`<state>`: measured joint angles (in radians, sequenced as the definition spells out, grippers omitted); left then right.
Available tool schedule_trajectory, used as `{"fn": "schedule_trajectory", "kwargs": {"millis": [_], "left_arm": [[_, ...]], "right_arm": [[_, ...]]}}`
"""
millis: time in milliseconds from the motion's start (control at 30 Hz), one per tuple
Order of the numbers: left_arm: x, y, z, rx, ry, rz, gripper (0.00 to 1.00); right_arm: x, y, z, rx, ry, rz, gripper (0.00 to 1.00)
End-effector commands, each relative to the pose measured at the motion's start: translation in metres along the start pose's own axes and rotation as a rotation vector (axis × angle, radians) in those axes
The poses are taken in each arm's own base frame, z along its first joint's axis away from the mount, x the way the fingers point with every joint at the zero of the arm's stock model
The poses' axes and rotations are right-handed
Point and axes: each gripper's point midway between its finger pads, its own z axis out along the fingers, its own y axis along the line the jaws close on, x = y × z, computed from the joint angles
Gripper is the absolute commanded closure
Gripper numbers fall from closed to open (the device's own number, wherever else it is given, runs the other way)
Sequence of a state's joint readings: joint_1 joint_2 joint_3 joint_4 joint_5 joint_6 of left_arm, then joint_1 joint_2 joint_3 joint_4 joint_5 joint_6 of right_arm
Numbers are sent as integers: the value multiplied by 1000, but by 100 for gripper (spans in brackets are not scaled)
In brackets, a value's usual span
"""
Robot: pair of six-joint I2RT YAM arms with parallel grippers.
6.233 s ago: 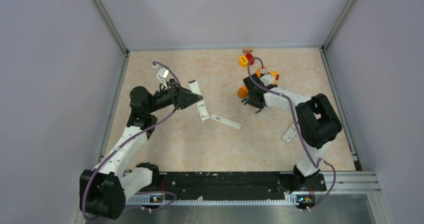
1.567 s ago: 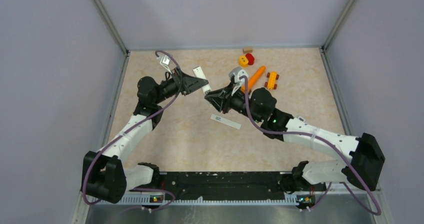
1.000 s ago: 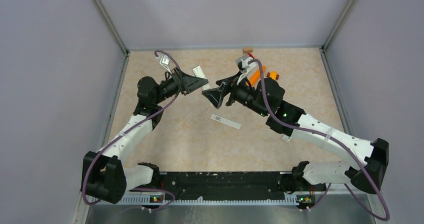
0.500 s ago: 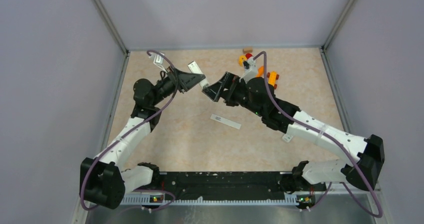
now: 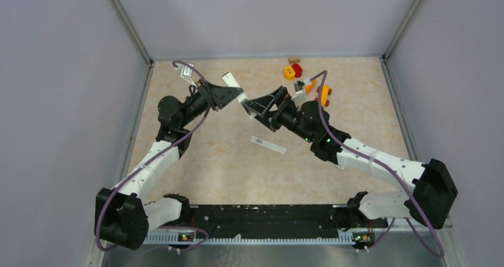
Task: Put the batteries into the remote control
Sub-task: Load the battery into the remote control.
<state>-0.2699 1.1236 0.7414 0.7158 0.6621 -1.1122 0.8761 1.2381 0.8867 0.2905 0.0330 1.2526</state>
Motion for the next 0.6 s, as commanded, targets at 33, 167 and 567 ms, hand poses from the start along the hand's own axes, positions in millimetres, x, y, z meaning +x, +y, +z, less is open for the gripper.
{"fn": "schedule_trajectory", "kwargs": {"millis": [33, 167, 567], "left_arm": [[-6, -15, 0, 61, -27, 36, 100], [-6, -16, 0, 64, -27, 35, 100], [-4, -16, -1, 66, -17, 32, 100]], "right_arm": [[-12, 53, -3, -211, -9, 69, 2], [-12, 54, 2, -208, 4, 73, 2], [-7, 45, 15, -160, 39, 64, 14]]}}
